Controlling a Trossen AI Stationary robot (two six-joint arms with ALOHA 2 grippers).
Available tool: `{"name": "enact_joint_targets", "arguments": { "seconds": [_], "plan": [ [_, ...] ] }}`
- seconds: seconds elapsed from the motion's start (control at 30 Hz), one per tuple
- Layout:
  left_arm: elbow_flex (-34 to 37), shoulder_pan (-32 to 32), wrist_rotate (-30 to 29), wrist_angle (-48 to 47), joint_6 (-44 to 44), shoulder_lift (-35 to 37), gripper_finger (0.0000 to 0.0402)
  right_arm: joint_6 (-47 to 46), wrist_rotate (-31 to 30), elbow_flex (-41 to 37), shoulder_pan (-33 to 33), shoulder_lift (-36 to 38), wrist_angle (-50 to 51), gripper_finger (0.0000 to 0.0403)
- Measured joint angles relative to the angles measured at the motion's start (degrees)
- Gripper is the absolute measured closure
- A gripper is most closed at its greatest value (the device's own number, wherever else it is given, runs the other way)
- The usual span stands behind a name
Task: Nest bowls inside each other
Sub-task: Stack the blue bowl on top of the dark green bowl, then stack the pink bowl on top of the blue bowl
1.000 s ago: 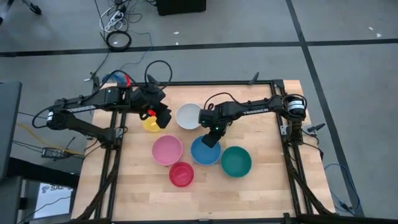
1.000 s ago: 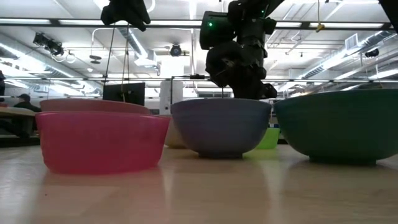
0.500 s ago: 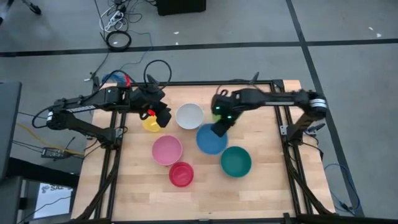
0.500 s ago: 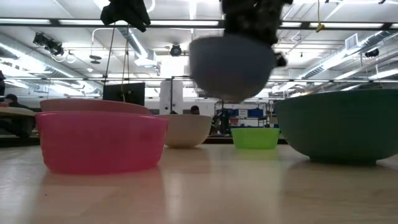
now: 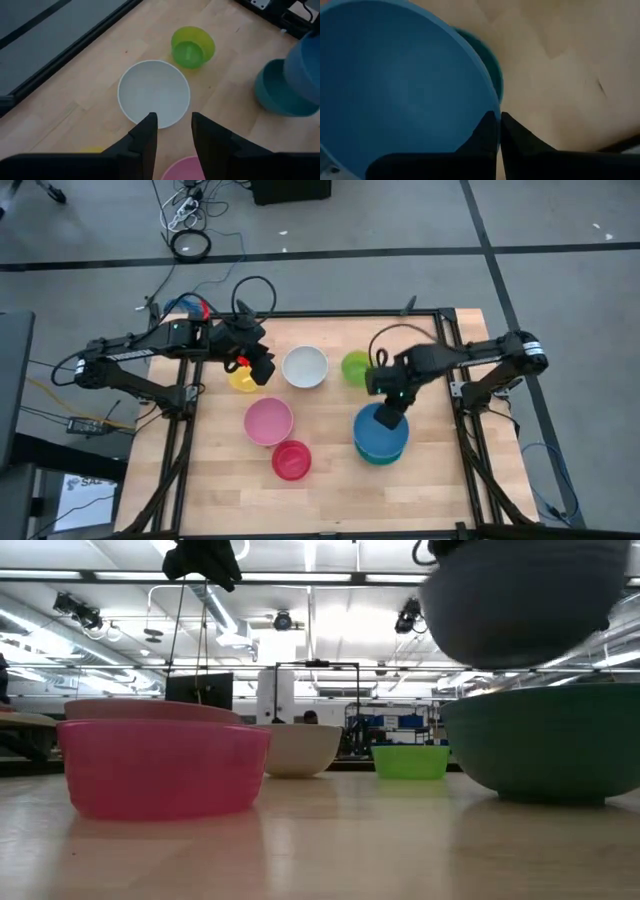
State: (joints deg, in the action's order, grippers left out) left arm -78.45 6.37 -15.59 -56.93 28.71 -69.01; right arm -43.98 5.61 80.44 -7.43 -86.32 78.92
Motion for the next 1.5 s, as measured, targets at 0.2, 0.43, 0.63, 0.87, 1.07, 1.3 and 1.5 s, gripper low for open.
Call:
{"name": "enact_joint_targets", "arguments": {
  "seconds": [0.2, 0.43, 0.63, 0.87, 1.07, 1.3, 1.5],
  "plan": [
    [0.02, 0.0, -0.02, 0.01, 0.0, 0.0, 0.0273, -2.9, -2.21, -3.04, -4.16, -2.63, -4.96, 0.0383],
    [0.02, 0.02, -0.04, -0.06, -0.02, 0.0, 0.0273, -5.54, -1.38, -3.8, -4.36, -2.58, -4.7, 0.0298],
    [0.02, 0.0, 0.44, -4.23, 0.0, 0.11, 0.0273, -9.69, -7.95, -3.61, -5.02, -0.63, -3.19, 0.0257],
    [0.02, 0.02, 0.49, -11.09, -0.06, 0.17, 0.0273, -10.67, -11.8, -3.53, -5.12, 0.19, -3.45, 0.0261],
    [1.91, -0.99, 1.76, -16.47, 0.55, 0.28, 0.0273, -17.45, -21.57, -3.56, -4.85, 3.32, -4.18, 0.0268],
    [13.29, -2.32, 6.46, -19.26, 13.24, -0.2, 0.0273, -24.44, -25.42, -3.56, -2.41, 9.36, -5.94, 0.0268],
    [20.0, -2.32, 17.23, -19.08, 26.33, -2.61, 0.0273, -25.21, -25.99, -3.53, -0.8, 12.4, -8.24, 0.0268]
  ]
}}
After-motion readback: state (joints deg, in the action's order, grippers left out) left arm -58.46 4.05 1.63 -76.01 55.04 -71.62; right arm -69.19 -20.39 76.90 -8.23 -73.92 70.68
